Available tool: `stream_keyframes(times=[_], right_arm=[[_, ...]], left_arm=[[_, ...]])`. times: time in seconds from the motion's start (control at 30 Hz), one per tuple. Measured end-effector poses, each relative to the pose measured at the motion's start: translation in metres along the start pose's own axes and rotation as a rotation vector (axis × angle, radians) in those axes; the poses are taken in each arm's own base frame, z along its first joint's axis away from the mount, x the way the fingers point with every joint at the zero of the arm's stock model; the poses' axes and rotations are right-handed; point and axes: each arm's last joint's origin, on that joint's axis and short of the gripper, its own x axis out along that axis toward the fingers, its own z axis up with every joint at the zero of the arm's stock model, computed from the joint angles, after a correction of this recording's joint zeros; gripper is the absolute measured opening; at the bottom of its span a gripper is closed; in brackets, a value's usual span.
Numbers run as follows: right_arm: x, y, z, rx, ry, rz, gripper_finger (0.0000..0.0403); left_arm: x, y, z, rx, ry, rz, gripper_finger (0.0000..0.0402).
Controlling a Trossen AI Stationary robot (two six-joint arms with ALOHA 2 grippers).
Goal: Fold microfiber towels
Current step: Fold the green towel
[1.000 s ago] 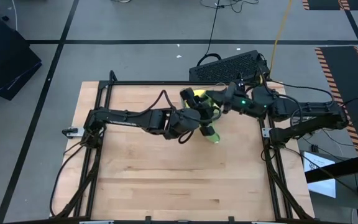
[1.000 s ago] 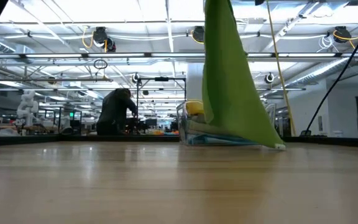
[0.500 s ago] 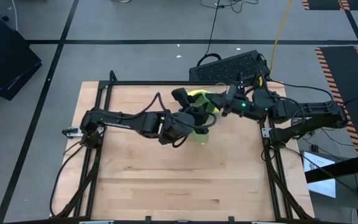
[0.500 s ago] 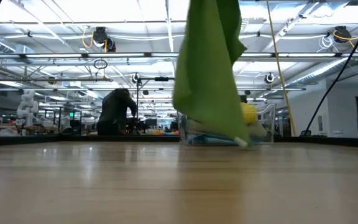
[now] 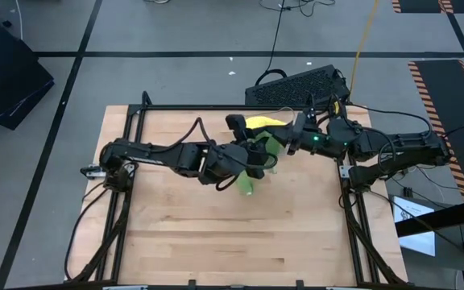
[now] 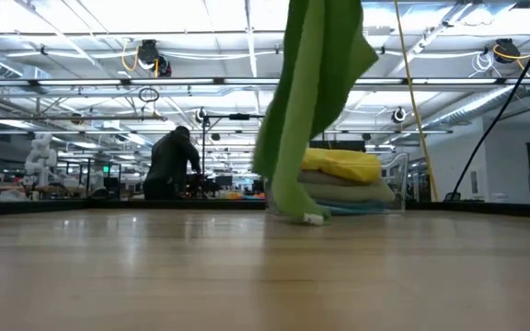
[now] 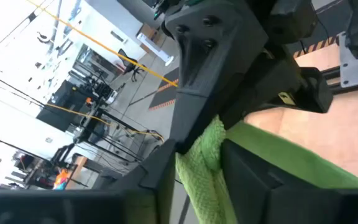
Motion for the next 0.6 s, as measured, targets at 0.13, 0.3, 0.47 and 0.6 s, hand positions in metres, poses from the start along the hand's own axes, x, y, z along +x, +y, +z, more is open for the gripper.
stream_keyframes(times=[0.13, 0.3, 0.47, 0.6], right_arm=[[0.0002, -0.0012, -0.0005, 0.015, 0.013, -0.007, 0.0006], [0.0002, -0.0011, -0.0002, 0.022, 0.015, -0.007, 0.0006], [0.0013, -0.0011, 0.0026, 0.061, 0.008, -0.005, 0.0006], [0.0016, -0.0008, 0.0033, 0.071, 0.012, -0.001, 0.0006]], left_arm=[[-0.0021, -0.002, 0.0001, -0.042, 0.002, -0.01, 0.009], [-0.0027, -0.0021, 0.0004, -0.046, 0.001, -0.011, 0.0052], [-0.0038, -0.0029, 0.0009, -0.049, -0.001, -0.011, 0.0048], [-0.0065, -0.0048, 0.0021, -0.045, -0.007, -0.017, 0.0077]])
